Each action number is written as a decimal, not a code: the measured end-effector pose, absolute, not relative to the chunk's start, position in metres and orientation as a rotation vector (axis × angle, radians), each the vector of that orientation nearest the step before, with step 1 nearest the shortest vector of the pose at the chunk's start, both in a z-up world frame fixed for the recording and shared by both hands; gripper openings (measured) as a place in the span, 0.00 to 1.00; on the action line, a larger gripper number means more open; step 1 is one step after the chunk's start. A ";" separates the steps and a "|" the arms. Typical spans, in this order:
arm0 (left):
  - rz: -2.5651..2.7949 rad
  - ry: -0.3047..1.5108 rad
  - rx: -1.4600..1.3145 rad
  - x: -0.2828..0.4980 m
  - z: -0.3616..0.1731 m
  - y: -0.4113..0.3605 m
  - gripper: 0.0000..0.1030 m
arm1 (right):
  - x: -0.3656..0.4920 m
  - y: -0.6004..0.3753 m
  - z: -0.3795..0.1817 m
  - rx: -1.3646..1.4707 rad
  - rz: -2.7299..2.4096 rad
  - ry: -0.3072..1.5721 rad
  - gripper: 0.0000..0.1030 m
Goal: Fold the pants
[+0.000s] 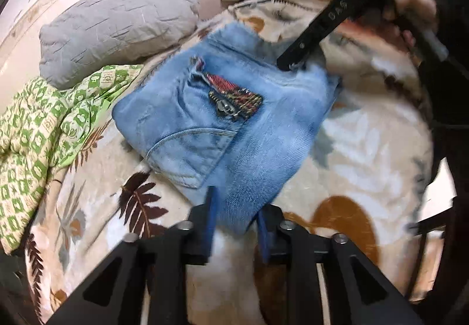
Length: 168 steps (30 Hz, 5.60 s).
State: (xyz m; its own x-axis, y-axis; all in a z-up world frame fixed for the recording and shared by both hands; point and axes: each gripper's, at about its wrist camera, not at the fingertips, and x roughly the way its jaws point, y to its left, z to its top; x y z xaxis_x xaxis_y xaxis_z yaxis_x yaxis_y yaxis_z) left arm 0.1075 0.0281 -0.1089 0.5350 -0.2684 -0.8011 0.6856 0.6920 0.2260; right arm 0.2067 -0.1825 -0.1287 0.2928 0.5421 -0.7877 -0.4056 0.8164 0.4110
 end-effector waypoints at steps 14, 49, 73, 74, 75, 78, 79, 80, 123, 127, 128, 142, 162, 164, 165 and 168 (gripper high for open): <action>-0.462 1.152 -0.490 0.218 -0.121 0.102 0.96 | 0.245 -0.237 -0.146 0.625 0.702 1.214 0.94; -0.528 0.867 0.081 0.160 -0.062 0.045 0.96 | 0.219 -0.238 -0.104 0.211 0.615 1.062 0.70; -0.482 0.686 0.693 0.113 -0.110 -0.026 0.41 | 0.153 -0.186 -0.110 -0.209 0.703 0.953 0.43; -0.489 0.690 0.680 0.115 -0.113 -0.026 0.41 | 0.155 -0.184 -0.111 -0.208 0.708 0.954 0.43; -0.486 0.690 0.691 0.115 -0.116 -0.028 0.41 | 0.156 -0.181 -0.112 -0.209 0.713 0.953 0.43; -0.476 0.690 0.737 0.113 -0.124 -0.032 0.39 | 0.155 -0.172 -0.116 -0.224 0.745 0.957 0.23; -0.475 0.698 0.743 0.115 -0.126 -0.033 0.38 | 0.154 -0.169 -0.116 -0.235 0.745 0.954 0.22; -0.478 0.705 0.741 0.116 -0.127 -0.032 0.38 | 0.151 -0.167 -0.115 -0.253 0.742 0.939 0.18; -0.534 0.772 0.569 0.117 -0.097 -0.006 0.74 | 0.142 -0.197 -0.102 -0.217 0.588 0.913 0.09; -0.475 0.812 0.363 0.143 -0.060 0.030 0.86 | 0.148 -0.220 -0.089 -0.146 0.578 0.937 0.09; -0.450 0.835 0.301 0.156 -0.054 0.039 0.92 | 0.155 -0.227 -0.085 -0.120 0.564 0.939 0.09; -0.295 1.239 -0.275 0.338 -0.084 0.084 0.94 | 0.287 -0.267 -0.067 0.432 0.574 1.030 0.90; -0.490 1.284 -0.274 0.372 -0.110 0.058 0.29 | 0.365 -0.220 -0.147 0.601 0.686 1.233 0.09; -0.442 1.309 -0.232 0.375 -0.121 0.058 0.28 | 0.361 -0.229 -0.156 0.600 0.668 1.232 0.09; -0.405 1.333 -0.175 0.376 -0.132 0.054 0.28 | 0.359 -0.230 -0.159 0.607 0.670 1.232 0.09; -0.398 1.317 -0.197 0.377 -0.132 0.054 0.27 | 0.354 -0.228 -0.157 0.576 0.646 1.218 0.08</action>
